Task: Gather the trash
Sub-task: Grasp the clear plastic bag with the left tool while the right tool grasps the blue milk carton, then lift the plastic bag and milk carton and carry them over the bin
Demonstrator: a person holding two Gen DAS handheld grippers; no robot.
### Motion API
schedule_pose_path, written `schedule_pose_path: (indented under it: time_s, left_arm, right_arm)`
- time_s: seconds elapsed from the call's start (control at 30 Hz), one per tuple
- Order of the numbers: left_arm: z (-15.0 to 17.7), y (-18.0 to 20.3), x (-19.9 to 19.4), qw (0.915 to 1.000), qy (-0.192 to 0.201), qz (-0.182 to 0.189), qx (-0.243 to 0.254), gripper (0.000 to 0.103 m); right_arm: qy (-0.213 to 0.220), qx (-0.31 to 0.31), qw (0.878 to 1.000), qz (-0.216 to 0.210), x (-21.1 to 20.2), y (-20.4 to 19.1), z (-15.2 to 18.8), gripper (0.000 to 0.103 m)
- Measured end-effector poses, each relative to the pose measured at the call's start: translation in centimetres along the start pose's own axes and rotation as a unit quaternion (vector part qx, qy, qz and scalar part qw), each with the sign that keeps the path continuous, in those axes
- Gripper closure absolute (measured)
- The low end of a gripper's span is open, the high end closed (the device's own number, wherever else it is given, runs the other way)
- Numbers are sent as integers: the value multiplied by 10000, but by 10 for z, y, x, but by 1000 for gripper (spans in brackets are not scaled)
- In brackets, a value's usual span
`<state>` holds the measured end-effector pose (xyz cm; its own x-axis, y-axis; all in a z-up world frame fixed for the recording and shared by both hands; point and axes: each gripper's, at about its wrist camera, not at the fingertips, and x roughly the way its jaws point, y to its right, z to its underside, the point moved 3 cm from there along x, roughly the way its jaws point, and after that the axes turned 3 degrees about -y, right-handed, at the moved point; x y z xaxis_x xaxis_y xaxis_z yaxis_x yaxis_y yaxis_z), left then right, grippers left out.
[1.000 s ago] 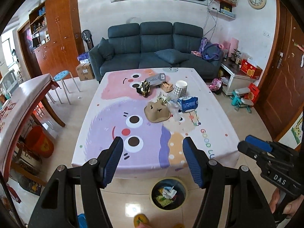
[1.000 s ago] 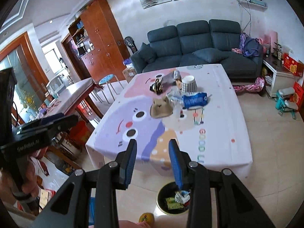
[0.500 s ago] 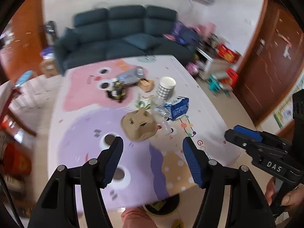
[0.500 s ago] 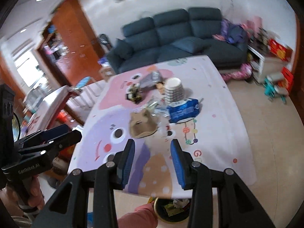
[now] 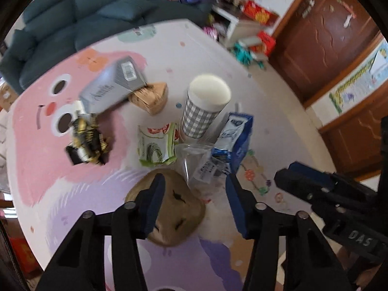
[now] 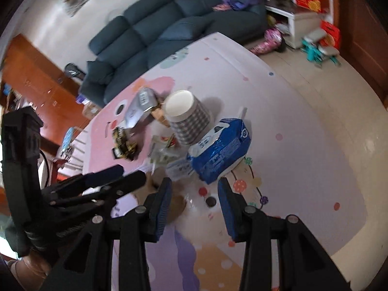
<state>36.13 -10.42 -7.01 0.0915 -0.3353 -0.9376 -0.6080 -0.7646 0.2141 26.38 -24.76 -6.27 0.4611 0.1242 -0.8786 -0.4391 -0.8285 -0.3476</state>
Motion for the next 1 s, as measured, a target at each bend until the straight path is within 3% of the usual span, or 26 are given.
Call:
schedule_pose_path:
  time_s: [0.07, 0.17, 0.2, 0.43, 0.5, 0.7, 1.0]
  left_arm:
    - [-6, -1, 17, 9997, -216, 20, 94, 58]
    - [-9, -5, 31, 9991, -394, 107, 131, 58]
    - [-9, -5, 34, 9988, -440, 127, 144, 58]
    - [-17, -9, 56, 9974, -614, 310, 212, 65]
    - [-18, -9, 63, 9965, -712, 385, 209, 72]
    - [-18, -7, 73, 9964, -719, 376, 233, 80]
    - [-19, -6, 79, 9965, -685, 480, 73, 81]
  right_arm:
    - [-39, 166, 9998, 69, 10, 4, -8, 60]
    - [-64, 402, 9991, 106, 22, 10, -19, 44]
    - [-74, 456, 9989, 111, 25, 11, -21, 43]
    - [-297, 802, 9959, 288, 63, 19, -37, 43]
    - [-337, 863, 9950, 378, 73, 21, -41, 43]
    - [-414, 1086, 9917, 543, 89, 29, -45, 41]
    - [-675, 1240, 9885, 537, 98, 36, -50, 34]
